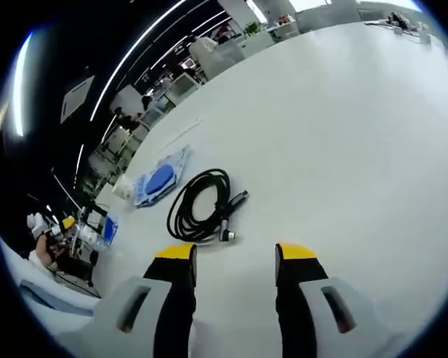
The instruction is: Arrange the tabletop items into an orderly group along one side of the table until the central work area is clear of visible clutter.
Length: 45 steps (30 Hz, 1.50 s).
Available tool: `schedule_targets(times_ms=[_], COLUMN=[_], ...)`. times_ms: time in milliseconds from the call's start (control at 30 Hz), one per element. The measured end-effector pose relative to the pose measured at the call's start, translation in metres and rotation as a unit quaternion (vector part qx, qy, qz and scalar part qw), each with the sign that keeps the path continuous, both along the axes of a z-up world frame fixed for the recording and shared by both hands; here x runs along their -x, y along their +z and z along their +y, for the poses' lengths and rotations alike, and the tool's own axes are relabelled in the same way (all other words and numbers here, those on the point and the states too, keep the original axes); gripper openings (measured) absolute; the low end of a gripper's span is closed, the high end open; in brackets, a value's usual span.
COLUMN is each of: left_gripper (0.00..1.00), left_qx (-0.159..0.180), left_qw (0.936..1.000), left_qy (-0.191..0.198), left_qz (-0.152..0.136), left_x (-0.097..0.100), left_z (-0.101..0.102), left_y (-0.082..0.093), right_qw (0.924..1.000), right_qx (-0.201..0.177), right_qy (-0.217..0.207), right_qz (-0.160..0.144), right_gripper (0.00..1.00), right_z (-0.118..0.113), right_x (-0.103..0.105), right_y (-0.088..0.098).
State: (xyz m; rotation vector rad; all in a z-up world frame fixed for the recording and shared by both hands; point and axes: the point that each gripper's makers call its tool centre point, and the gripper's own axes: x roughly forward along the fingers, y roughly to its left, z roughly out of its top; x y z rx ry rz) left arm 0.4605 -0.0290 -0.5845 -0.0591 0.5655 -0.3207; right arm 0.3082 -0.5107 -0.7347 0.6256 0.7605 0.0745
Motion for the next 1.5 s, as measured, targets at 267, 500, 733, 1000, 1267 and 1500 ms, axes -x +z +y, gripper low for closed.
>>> schedule_targets(times_ms=[267, 500, 733, 1000, 1267, 1500], left_gripper=[0.19, 0.19, 0.19, 0.19, 0.2, 0.2], left_qx=[-0.028, -0.029, -0.029, -0.03, -0.019, -0.016], left_qw=[0.9978, 0.9955, 0.9941, 0.9959, 0.9971, 0.9973], left_qy=[-0.051, -0.077, -0.095, -0.081, -0.072, -0.072], left_qz=[-0.032, -0.048, -0.044, -0.026, -0.014, -0.001], left_x=[-0.041, -0.067, -0.084, -0.11, -0.135, -0.152], left_z=[-0.022, -0.035, -0.051, -0.053, -0.056, -0.057], left_y=[0.031, 0.046, 0.055, 0.045, 0.034, 0.019], right_qw=[0.9998, 0.9996, 0.9993, 0.9991, 0.9988, 0.9985], right_qx=[-0.013, -0.016, -0.021, -0.025, -0.026, -0.028], right_qy=[-0.011, -0.02, -0.026, -0.03, -0.038, -0.044], right_qz=[-0.004, -0.011, -0.013, -0.017, -0.018, -0.018], right_gripper=[0.41, 0.43, 0.44, 0.44, 0.44, 0.44], right_z=[-0.004, -0.006, -0.003, -0.007, -0.012, -0.015], right_x=[0.003, 0.005, 0.006, 0.004, 0.005, 0.006], right_y=[-0.005, -0.001, 0.0, 0.001, 0.001, 0.0])
